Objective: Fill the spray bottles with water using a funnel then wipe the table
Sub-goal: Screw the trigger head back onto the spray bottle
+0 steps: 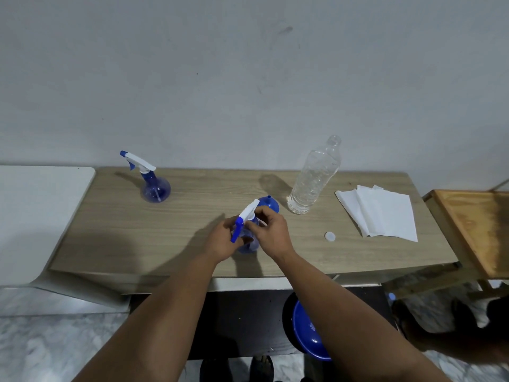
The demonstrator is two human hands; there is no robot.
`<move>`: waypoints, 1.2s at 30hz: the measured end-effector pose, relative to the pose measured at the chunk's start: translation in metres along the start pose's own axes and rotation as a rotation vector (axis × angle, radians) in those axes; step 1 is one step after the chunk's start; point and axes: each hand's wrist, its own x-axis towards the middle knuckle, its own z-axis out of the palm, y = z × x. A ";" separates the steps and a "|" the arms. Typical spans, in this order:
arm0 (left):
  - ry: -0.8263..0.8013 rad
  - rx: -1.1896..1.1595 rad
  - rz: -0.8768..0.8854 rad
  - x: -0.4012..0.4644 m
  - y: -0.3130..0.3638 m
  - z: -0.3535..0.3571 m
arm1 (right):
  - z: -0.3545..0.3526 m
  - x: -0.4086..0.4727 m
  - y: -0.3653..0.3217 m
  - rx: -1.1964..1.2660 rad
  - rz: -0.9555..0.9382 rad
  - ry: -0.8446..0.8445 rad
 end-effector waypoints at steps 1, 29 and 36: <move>-0.007 -0.012 -0.024 0.000 0.000 0.000 | 0.000 0.002 -0.002 -0.018 0.012 0.005; -0.272 0.091 -0.137 -0.049 -0.017 0.012 | 0.017 -0.029 -0.006 0.038 -0.042 -0.082; -0.051 0.150 -0.205 -0.065 -0.012 0.014 | 0.001 -0.028 0.000 0.054 -0.055 -0.038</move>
